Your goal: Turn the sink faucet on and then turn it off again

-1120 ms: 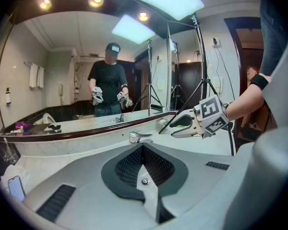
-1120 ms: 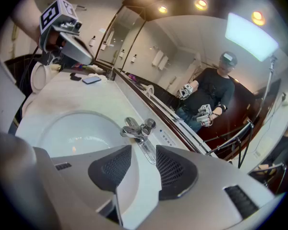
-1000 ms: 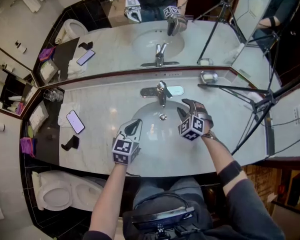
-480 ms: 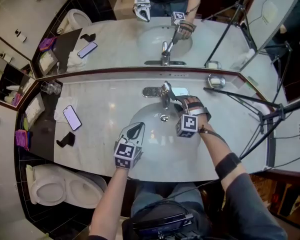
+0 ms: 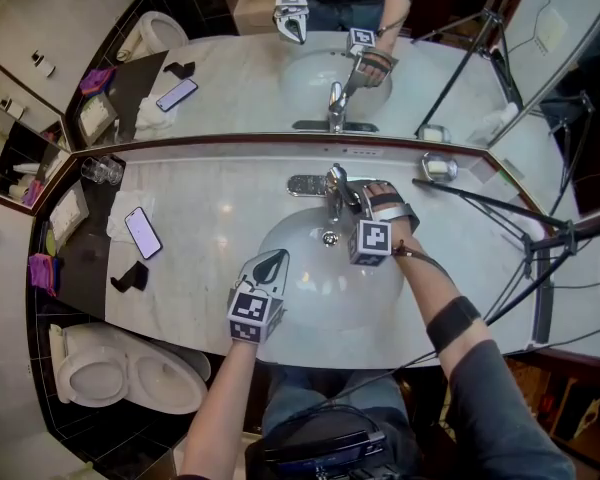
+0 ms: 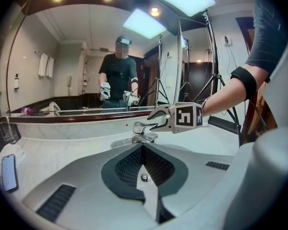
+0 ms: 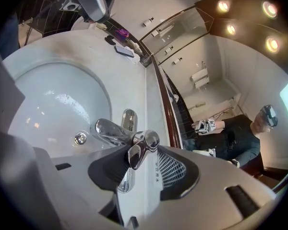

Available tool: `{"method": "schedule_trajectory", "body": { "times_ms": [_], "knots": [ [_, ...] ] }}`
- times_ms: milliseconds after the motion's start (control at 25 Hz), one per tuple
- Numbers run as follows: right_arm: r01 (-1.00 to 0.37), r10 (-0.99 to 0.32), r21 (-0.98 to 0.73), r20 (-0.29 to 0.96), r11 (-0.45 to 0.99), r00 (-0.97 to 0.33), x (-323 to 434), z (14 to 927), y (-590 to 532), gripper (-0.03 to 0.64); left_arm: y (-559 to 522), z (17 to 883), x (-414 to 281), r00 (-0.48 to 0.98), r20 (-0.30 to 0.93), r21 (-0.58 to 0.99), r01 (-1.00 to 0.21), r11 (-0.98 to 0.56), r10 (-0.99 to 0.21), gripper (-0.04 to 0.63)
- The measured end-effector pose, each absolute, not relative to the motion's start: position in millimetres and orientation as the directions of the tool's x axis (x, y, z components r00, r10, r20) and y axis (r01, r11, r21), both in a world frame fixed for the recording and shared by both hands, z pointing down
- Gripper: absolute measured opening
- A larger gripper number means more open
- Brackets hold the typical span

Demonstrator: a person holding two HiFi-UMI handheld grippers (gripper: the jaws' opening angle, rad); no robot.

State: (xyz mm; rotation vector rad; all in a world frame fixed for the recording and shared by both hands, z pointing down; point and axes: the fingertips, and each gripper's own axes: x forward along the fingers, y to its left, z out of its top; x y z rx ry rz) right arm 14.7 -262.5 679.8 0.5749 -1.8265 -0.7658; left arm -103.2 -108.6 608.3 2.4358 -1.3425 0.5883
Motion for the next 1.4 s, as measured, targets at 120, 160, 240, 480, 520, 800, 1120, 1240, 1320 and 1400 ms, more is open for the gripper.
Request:
{"method": "schedule_trajectory", "body": {
  "times_ms": [120,160,240,480,520,800,1120,1240,1320,1400],
  "knots": [
    [-0.022,-0.673,0.716,0.645,0.698,-0.362,9.9,679.1,-264.9,0.189,-107.4,614.1,-103.8,0.475,0.500,0.067,-0.855,-0.514,-0.725,-0.012],
    [-0.018,-0.665,0.707,0.656,0.707,-0.357,10.3,680.2,-265.1,0.189,-107.3,615.8,-104.3,0.473,0.501,0.068,-0.856,-0.512,-0.725,-0.012],
    [0.000,-0.657,0.699,0.672,0.715,-0.342,12.7,681.7,-265.8,0.189,-107.3,617.0,-104.4,0.475,0.501,0.069,-0.855,-0.513,-0.724,-0.013],
    [0.015,-0.636,0.681,0.692,0.732,-0.340,10.2,676.7,-264.0,0.176,-108.4,614.9,-105.0,0.479,0.508,0.074,-0.852,-0.518,-0.716,-0.012],
    [-0.003,-0.644,0.685,0.684,0.729,-0.344,9.4,672.1,-266.0,0.176,-108.4,615.2,-105.3,0.479,0.508,0.073,-0.852,-0.519,-0.716,-0.012],
    [-0.055,-0.629,0.655,0.694,0.753,-0.350,-3.7,649.1,-294.4,0.172,-110.6,614.8,-108.0,0.472,0.510,0.081,-0.858,-0.506,-0.719,-0.012],
    [-0.081,-0.594,0.606,0.729,0.791,-0.340,-1.9,653.8,-296.8,0.172,-117.6,609.2,-110.3,0.467,0.482,0.078,-0.866,-0.495,-0.741,-0.012],
    [-0.096,-0.573,0.578,0.748,0.810,-0.335,-1.6,656.3,-297.8,0.172,-116.6,606.9,-112.8,0.466,0.472,0.081,-0.868,-0.490,-0.748,-0.013],
    [-0.101,-0.561,0.563,0.757,0.820,-0.334,-2.6,657.9,-298.0,0.172,-113.2,607.9,-115.4,0.461,0.486,0.073,-0.868,-0.491,-0.742,-0.012],
    [-0.112,-0.557,0.554,0.763,0.825,-0.330,-2.6,658.3,-298.1,0.172,-111.5,608.2,-118.1,0.455,0.489,0.071,-0.871,-0.486,-0.744,-0.012]
  ]
}}
